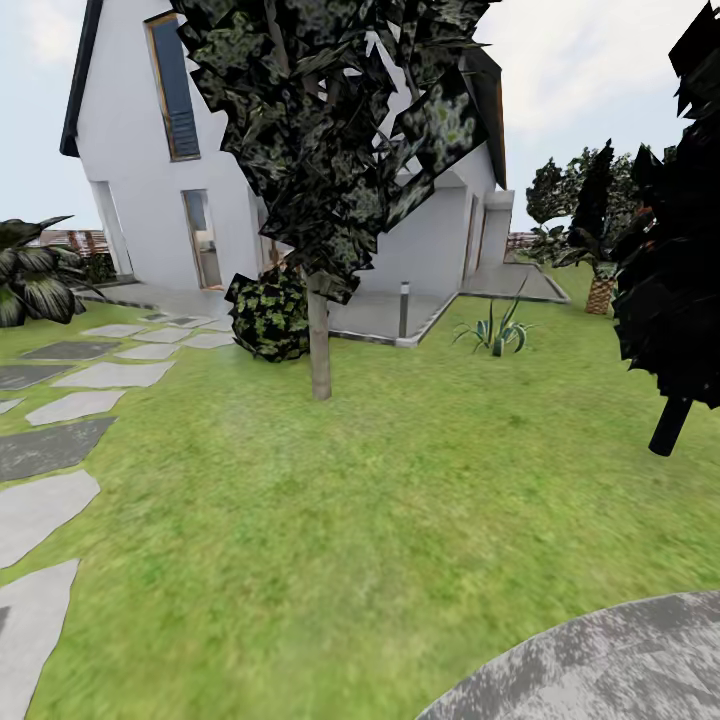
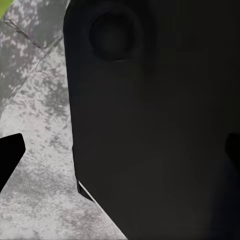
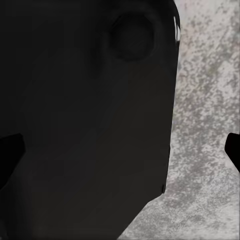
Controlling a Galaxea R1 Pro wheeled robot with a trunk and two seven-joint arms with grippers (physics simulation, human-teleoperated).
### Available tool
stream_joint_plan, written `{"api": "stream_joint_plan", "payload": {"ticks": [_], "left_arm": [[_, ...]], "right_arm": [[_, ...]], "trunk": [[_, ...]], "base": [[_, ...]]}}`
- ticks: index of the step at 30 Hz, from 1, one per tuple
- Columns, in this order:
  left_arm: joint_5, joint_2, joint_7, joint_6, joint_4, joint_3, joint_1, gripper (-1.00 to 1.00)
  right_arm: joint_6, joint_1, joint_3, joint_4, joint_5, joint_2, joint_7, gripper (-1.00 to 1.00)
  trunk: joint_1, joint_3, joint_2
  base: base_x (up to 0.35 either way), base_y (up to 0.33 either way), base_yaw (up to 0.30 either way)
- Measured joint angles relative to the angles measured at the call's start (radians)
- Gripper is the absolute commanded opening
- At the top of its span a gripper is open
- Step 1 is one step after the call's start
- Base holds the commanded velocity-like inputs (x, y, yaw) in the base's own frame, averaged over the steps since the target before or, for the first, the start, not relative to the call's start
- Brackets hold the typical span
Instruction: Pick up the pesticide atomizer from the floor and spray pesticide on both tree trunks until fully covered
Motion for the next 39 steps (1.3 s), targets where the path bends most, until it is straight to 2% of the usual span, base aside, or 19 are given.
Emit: {"api": "stream_joint_plan", "payload": {"ticks": [7, 12, 20, 23, 31, 32, 36, 39], "left_arm": [[0.001, -0.001, -0.004, 0.003, 0.008, 0.002, 0.001, 1.0], [0.001, -0.001, -0.004, 0.0, 0.005, 0.002, 0.001, 1.0], [0.001, 0.001, -0.003, -0.001, 0.004, -0.002, 0.001, 1.0], [0.0, 0.014, -0.002, -0.014, -0.007, -0.002, 0.0, 1.0], [-0.008, 0.054, 0.003, -0.058, -0.052, 0.006, -0.002, 1.0], [-0.009, 0.054, 0.003, -0.205, -0.089, 0.005, -0.002, 1.0], [-0.012, 0.056, 0.0, -0.213, -0.099, 0.0, -0.006, 1.0], [-0.014, 0.059, 0.001, -0.214, -0.105, -0.002, -0.011, 1.0]], "right_arm": [[0.0, 0.006, 0.002, -0.009, -0.001, 0.01, 0.001, 1.0], [-0.002, 0.001, 0.001, -0.037, 0.0, 0.027, 0.002, 1.0], [-0.023, 0.0, -0.004, -0.065, -0.002, 0.029, 0.001, 1.0], [-0.04, 0.0, -0.004, -0.074, -0.001, 0.027, 0.001, 1.0], [-0.085, 0.0, -0.003, -0.12, 0.0, -0.017, -0.003, 1.0], [-0.109, -0.001, -0.003, -0.192, 0.0, -0.039, -0.003, 1.0], [-0.112, 0.0, -0.002, -0.243, 0.001, -0.047, -0.004, 1.0], [-0.112, -0.001, -0.003, -0.297, 0.001, -0.066, -0.004, 1.0]], "trunk": [[0.001, 0.0, 0.0], [0.001, 0.0, 0.0], [0.001, 0.0, 0.0], [0.001, 0.0, 0.0], [0.001, 0.0, 0.0], [0.001, 0.001, 0.0], [0.001, 0.0, 0.0], [0.001, 0.0, 0.0]], "base": [[0.0, 0.0, 0.0], [0.0, 0.0, 0.0], [0.0, 0.0, 0.0], [0.0, 0.0, 0.0], [0.0, 0.0, 0.0], [0.0, 0.0, 0.0], [0.0, 0.0, 0.0], [0.0, 0.0, 0.0]]}}
